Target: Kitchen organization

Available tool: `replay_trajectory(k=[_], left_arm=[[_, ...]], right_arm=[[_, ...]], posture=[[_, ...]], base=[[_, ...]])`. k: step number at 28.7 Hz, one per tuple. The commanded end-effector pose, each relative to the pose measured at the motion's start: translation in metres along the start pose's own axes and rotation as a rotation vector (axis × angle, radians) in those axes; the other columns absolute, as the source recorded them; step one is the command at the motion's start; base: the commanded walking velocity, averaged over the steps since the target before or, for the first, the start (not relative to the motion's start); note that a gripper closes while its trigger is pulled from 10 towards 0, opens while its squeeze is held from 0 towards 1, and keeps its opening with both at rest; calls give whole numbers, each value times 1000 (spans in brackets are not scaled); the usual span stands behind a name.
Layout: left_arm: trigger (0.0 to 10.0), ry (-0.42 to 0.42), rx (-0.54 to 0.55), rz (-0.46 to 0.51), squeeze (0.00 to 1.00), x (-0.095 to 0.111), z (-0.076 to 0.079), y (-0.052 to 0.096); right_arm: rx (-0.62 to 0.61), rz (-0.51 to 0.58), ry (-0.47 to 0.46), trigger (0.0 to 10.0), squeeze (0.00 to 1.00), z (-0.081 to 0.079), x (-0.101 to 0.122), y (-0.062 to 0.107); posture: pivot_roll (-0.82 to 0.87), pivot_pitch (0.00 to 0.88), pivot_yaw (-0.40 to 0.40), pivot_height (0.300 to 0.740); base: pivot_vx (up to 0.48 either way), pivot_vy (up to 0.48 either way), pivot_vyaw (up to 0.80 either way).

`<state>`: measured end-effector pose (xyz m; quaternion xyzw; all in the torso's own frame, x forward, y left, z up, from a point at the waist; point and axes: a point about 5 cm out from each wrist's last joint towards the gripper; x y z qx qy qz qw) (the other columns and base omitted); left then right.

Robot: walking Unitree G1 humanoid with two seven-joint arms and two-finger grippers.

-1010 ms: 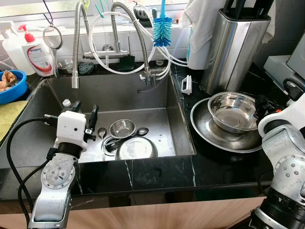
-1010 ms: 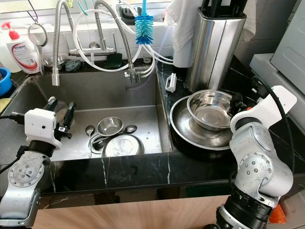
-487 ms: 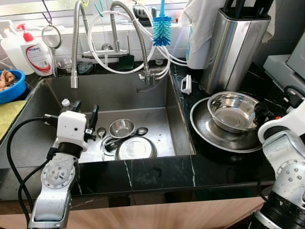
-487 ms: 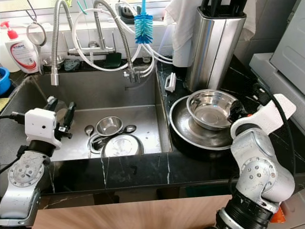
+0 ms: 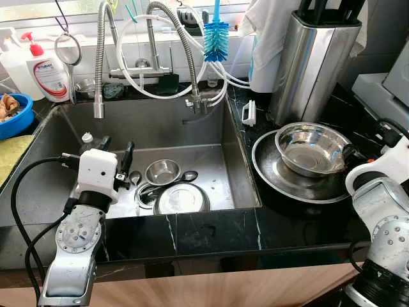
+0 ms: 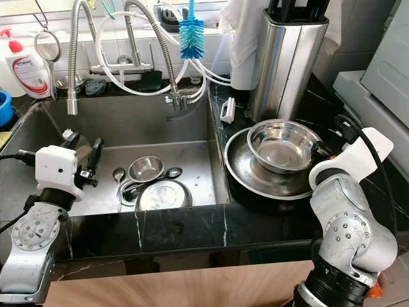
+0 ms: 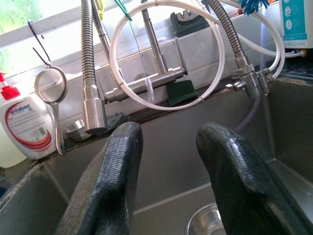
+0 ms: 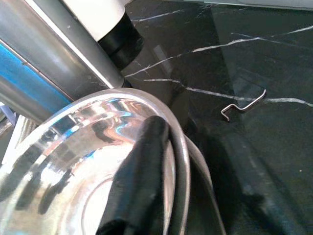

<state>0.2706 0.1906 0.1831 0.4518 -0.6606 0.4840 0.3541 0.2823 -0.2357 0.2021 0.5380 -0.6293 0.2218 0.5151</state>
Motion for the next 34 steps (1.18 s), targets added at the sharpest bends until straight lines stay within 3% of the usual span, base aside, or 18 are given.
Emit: replay_trajectory(k=[1, 15, 21, 28, 34], left_arm=[[10000, 13, -21, -17, 0, -2, 3, -1], [10000, 39, -6, -26, 0, -3, 3, -3], [10000, 41, -2, -23, 0, -3, 2, -4], [10000, 41, 7, -5, 0, 1, 1, -7], [10000, 41, 14, 5, 0, 3, 1, -9]], right_arm=[[27, -29, 17, 0, 0, -5, -3, -1], [25, 31, 22, 0, 0, -6, 9, 0], [34, 100, 78, 0, 0, -8, 21, 2], [184, 181, 13, 0, 0, -30, 30, 11], [242, 216, -31, 0, 0, -36, 35, 13]], posture=[[11, 44, 24, 740], [9, 37, 25, 740], [9, 34, 25, 740], [12, 27, 27, 740], [12, 22, 25, 740]], base=[[0, 0, 0], [0, 0, 0], [0, 0, 0], [0, 0, 0], [0, 0, 0]])
Point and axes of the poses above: a point about 5 cm out from each wrist's last joint towards the gripper, its own y axis pointing back from the gripper into the wrist, its own x axis along the axis of the wrist's last joint, z = x × y, and after that the axes turned 2 degrees about y, right-handed
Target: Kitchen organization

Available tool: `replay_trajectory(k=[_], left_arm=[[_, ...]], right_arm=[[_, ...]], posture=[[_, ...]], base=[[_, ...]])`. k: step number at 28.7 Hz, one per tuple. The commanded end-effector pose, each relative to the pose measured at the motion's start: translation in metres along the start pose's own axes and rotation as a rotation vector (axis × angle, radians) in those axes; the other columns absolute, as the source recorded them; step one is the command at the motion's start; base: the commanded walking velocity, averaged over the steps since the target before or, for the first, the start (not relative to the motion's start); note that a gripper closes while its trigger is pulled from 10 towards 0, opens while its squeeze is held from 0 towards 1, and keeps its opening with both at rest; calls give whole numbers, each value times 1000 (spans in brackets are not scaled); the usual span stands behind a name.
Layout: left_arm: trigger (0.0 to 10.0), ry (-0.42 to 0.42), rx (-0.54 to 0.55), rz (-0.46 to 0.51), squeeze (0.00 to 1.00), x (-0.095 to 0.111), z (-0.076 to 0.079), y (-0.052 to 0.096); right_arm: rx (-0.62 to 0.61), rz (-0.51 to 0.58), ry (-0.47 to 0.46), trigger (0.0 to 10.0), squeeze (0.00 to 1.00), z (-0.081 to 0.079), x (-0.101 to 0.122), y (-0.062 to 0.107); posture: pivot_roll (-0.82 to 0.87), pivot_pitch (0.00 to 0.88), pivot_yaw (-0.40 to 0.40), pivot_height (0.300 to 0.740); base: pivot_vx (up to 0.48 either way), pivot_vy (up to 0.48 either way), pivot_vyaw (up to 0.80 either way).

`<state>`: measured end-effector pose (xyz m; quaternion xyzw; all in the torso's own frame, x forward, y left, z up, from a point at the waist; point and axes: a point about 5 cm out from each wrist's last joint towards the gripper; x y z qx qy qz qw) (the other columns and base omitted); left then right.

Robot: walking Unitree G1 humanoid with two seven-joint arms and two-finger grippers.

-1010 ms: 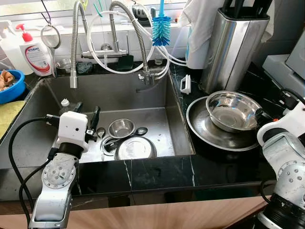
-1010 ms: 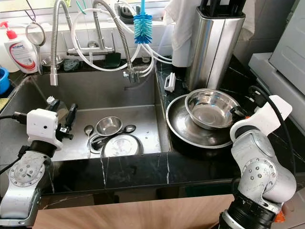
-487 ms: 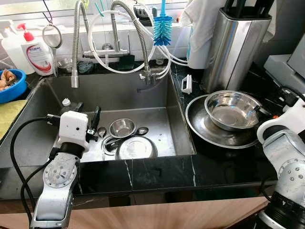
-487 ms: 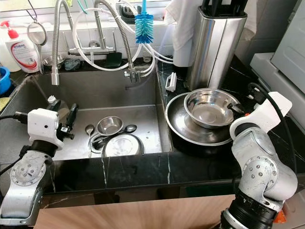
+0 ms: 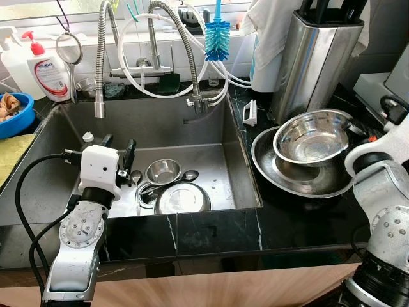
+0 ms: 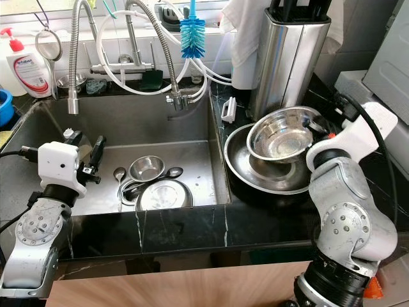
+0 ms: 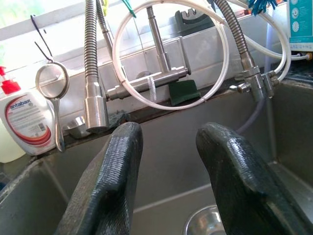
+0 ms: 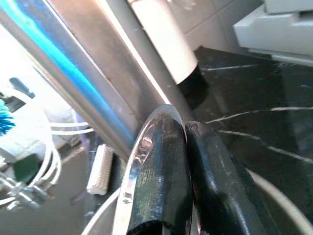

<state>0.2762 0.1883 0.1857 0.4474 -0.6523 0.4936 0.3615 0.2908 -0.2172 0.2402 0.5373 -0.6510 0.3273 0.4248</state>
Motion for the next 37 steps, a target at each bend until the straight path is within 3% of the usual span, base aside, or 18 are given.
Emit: replay_trajectory(k=[1, 9, 13, 15, 16, 17, 18, 23, 26, 31, 32, 37], left_arm=[[10000, 13, 5, 10, 0, 2, -1, -3], [10000, 11, 10, 11, 0, 2, -1, -3], [10000, 18, 17, 17, 0, 4, -1, -5], [10000, 21, 17, 18, 0, 5, -1, -5], [10000, 31, 17, 14, 0, 4, 0, -6], [10000, 38, 16, 11, 0, 4, 0, -6], [10000, 49, 4, -2, 0, 3, 1, -6], [10000, 106, -56, -36, 0, -2, 7, -9], [10000, 198, -60, -57, 0, -2, 9, -13], [10000, 423, -101, -91, 0, 2, 10, -20], [10000, 423, -101, -91, 0, 2, 10, -20], [10000, 582, -153, -122, 0, 3, 11, -24]], right_arm=[[49, 53, -30, 0, 0, -8, 10, 2], [108, 102, -83, 0, 0, -17, 15, 3], [279, 190, -144, 0, 0, -33, 25, 9], [290, 196, -139, 0, 0, -35, 25, 10], [312, 203, -122, 8941, 0, -37, 25, 12], [327, 209, -110, 8941, 0, -39, 25, 13], [412, 247, -64, 10000, 0, -48, 28, 18], [640, 307, -89, 10000, 0, -67, 29, 36], [688, 329, -69, 10000, 0, -65, 25, 40], [959, 375, -108, 10000, 0, -85, 25, 70], [959, 375, -108, 10000, 0, -85, 25, 70], [1096, 336, -170, 10000, 0, -85, 14, 84]], posture=[[13, 22, 26, 740], [13, 30, 25, 740], [18, 29, 25, 740], [18, 29, 25, 740], [17, 30, 26, 740], [17, 30, 26, 740], [17, 30, 27, 740], [15, 30, 31, 740], [22, 33, 28, 740], [17, 35, 32, 740], [17, 35, 32, 740], [19, 36, 31, 740]], base=[[0, 0, 0], [0, 0, 0], [0, 0, 0], [0, 0, 0], [0, 0, 0], [0, 0, 0], [0, 0, 0], [0, 0, 0], [0, 0, 0], [0, 0, 0], [0, 0, 0], [0, 0, 0]])
Point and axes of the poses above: a point about 5 cm out from each wrist's last joint towards the gripper, its own y axis pointing back from the gripper into the wrist, its own x axis along the axis of the wrist's last joint, z = x × y, and after that the axes turned 2 degrees about y, right-handed
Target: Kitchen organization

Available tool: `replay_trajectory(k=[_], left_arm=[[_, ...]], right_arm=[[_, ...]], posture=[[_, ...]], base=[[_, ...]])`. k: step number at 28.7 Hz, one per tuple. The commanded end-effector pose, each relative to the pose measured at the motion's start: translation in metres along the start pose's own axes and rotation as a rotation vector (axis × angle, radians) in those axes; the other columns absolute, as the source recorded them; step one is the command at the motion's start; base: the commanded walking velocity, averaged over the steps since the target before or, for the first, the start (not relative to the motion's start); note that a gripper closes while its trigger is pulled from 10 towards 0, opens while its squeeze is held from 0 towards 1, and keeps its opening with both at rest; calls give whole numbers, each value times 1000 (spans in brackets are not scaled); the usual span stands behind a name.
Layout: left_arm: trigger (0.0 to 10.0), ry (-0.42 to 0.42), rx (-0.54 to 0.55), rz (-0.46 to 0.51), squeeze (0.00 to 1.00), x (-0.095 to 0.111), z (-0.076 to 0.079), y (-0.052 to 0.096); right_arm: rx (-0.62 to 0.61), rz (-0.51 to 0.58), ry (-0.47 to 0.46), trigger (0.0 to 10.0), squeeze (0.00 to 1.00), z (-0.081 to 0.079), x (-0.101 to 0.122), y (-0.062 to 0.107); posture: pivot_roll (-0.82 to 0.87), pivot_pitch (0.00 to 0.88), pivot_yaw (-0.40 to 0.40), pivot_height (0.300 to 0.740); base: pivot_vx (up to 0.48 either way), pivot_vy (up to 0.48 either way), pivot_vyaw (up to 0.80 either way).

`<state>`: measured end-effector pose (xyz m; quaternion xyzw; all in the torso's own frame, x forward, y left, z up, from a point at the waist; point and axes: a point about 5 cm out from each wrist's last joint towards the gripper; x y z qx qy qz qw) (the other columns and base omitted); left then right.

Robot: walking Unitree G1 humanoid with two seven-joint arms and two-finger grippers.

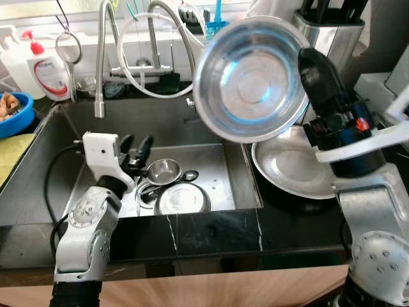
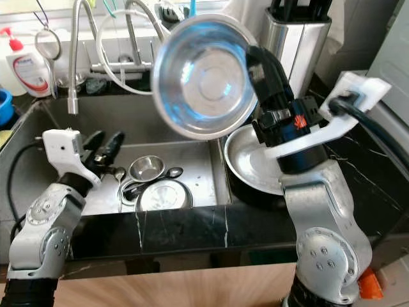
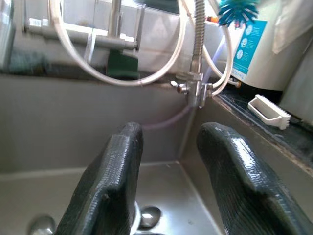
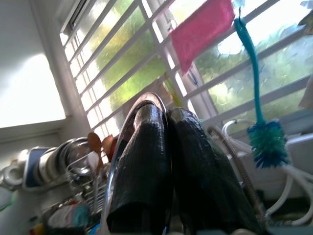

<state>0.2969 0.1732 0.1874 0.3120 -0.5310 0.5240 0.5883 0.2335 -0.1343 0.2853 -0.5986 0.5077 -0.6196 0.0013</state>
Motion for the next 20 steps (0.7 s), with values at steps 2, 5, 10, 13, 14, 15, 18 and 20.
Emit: replay_trajectory(k=[2, 5, 10, 13, 14, 15, 18, 20], left_arm=[[10000, 112, -41, 6, 0, 8, 1, -2], [10000, 218, -68, 3, 0, 11, 0, -1], [10000, 269, -92, -20, 0, 10, 1, 0], [10000, 332, -124, -38, 0, 8, 3, 3], [10000, 342, -128, -43, 0, 8, 3, 3], [10000, 346, -130, -47, 0, 8, 3, 4], [10000, 397, -152, -40, 0, 11, 4, 4], [10000, 418, -184, -40, 0, 13, 8, 5]], right_arm=[[65, 9, -1, 10000, 0, -11, 2, 2], [31, 0, 17, 10000, 0, -5, 2, 7], [-99, -81, 112, 10000, 0, 14, -6, 14], [-117, -200, 188, 10000, 0, 18, -25, 23], [-114, -212, 185, 10000, 0, 17, -29, 24], [-110, -213, 177, 10000, 0, 16, -30, 24], [-97, -255, 221, 10000, 0, 15, -35, 23], [-83, -269, 232, 10000, 0, 13, -38, 22]], posture=[[20, 37, 31, 740], [19, 38, 30, 740], [20, 40, 28, 740], [22, 44, 28, 740], [22, 44, 28, 740], [20, 43, 28, 740], [19, 44, 29, 740], [22, 44, 29, 740]], base=[[0, 0, 0], [0, 0, 0], [0, 0, 0], [0, 0, 0], [0, 0, 0], [0, 0, 0], [0, 0, 0], [0, 0, 0]])
Point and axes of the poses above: a point about 5 cm out from each wrist's last joint towards the gripper, its own y axis pointing back from the gripper into the wrist, its own x axis along the axis of the wrist's last joint, z = x × y, and after that the axes turned 2 degrees about y, right-handed
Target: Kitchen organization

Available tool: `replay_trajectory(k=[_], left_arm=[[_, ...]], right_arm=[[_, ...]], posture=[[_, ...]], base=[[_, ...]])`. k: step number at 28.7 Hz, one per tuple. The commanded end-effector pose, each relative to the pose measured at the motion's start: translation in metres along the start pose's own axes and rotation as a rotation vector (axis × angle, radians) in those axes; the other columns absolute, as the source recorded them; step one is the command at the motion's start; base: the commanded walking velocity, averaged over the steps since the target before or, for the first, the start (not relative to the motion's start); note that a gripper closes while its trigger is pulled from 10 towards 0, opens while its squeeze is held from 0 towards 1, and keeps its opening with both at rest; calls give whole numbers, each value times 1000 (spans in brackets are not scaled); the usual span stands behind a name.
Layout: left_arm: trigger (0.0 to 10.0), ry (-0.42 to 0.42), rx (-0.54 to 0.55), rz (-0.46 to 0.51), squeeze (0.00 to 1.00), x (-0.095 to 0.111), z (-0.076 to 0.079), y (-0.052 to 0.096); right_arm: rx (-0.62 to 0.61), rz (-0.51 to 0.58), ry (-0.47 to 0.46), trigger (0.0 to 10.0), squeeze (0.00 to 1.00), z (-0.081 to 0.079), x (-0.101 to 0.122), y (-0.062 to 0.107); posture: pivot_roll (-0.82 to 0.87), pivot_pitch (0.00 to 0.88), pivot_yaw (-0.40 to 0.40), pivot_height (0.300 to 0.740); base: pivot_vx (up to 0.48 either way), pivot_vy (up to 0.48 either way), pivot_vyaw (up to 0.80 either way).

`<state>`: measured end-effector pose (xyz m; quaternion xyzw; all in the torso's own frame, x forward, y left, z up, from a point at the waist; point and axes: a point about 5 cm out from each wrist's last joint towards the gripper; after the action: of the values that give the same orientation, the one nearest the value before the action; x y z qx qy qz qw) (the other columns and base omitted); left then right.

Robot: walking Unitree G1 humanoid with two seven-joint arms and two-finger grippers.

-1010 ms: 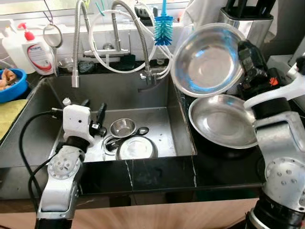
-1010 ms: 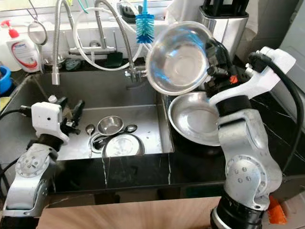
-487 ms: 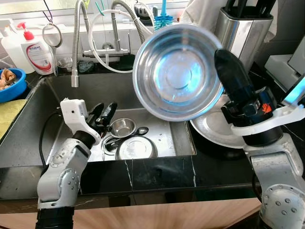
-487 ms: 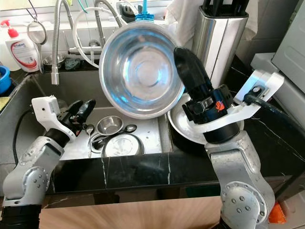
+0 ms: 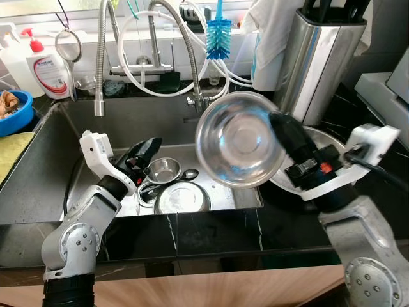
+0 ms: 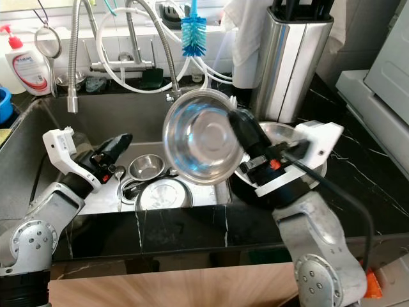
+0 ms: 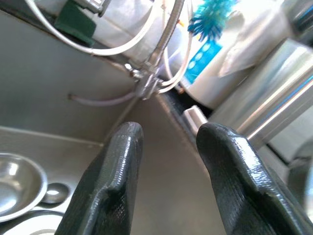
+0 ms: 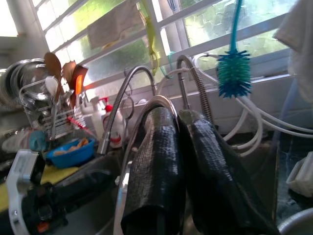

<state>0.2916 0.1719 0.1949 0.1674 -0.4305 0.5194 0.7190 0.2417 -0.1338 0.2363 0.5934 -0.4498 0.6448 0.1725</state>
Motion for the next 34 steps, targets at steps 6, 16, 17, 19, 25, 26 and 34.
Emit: replay_trajectory(k=[6, 16, 17, 19, 25, 26, 34], left_arm=[[10000, 27, -150, -50, 0, 1, 20, 3], [10000, 20, -260, -111, 0, -6, 37, 7], [10000, 19, -261, -111, 0, -6, 37, 7], [10000, 21, -273, -113, 471, -6, 38, 7], [10000, -10, -308, -134, 1000, -9, 45, 8], [10000, -13, -310, -137, 1000, -9, 45, 8], [10000, -23, -323, -152, 0, -11, 46, 9]], right_arm=[[39, 43, 19, 10000, 0, -7, 3, -2], [68, 12, 73, 10000, 0, -10, -1, -4], [66, 13, 72, 10000, 0, -10, -1, -4], [52, 1, 85, 10000, 0, -8, -2, -4], [62, 3, 91, 10000, 0, -8, -2, -5], [62, 4, 91, 10000, 0, -9, -2, -5], [79, 0, 82, 10000, 0, -10, -2, -5]], posture=[[20, 40, 27, 740], [23, 29, 21, 740], [23, 29, 21, 740], [22, 27, 20, 740], [20, 27, 20, 740], [20, 27, 20, 740], [17, 34, 19, 740]], base=[[0, 0, 0], [0, 0, 0], [0, 0, 0], [0, 0, 0], [0, 0, 0], [0, 0, 0], [0, 0, 0]])
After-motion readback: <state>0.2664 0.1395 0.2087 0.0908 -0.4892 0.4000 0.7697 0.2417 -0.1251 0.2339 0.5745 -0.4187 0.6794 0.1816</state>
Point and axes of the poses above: a point about 5 cm out from each wrist's last joint towards the gripper, its own y axis pointing back from the gripper into the wrist, its own x axis along the axis of the wrist's last joint, z = x × y, and after that the axes turned 2 degrees about y, right-handed
